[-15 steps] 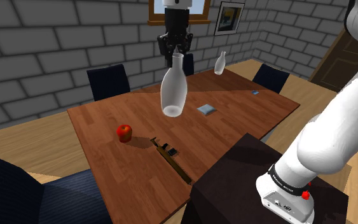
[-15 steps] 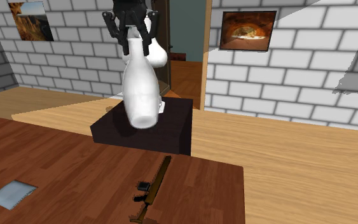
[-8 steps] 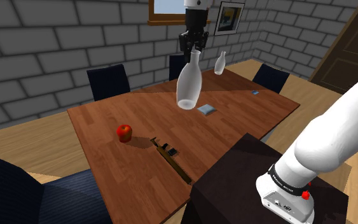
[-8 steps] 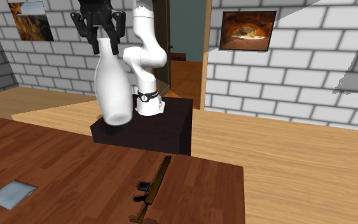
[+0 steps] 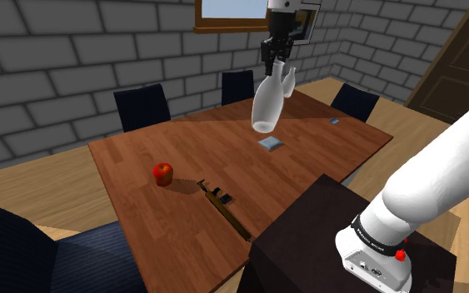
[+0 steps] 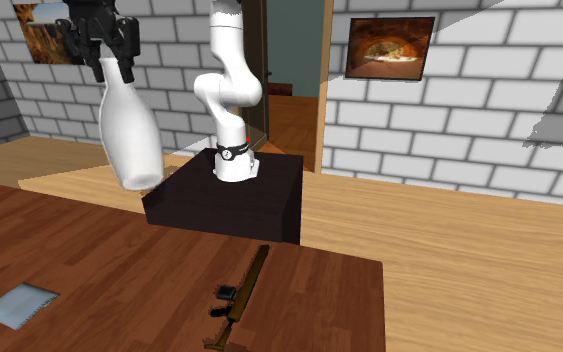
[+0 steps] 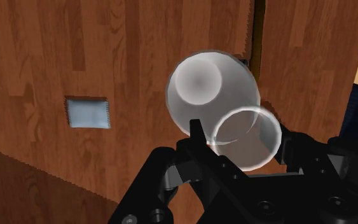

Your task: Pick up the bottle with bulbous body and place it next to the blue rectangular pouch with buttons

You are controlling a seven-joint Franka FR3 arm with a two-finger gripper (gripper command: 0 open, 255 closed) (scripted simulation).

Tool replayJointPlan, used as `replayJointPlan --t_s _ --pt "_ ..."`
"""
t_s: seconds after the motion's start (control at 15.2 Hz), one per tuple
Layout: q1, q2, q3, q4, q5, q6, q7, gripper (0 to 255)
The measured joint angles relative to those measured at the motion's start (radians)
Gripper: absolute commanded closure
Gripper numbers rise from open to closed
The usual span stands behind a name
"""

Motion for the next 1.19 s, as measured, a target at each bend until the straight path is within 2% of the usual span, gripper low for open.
replayJointPlan --t_s 0.46,0.73,1.19 --pt "-0.074 0.034 -0.093 0.035 -0.027 0.000 -0.165 255" --pt "-0.113 0.082 -0.141 0.092 -0.037 -0.006 -0.252 255" --pt "-0.126 0.080 -0.155 0.010 -0.041 0.074 -0.278 255"
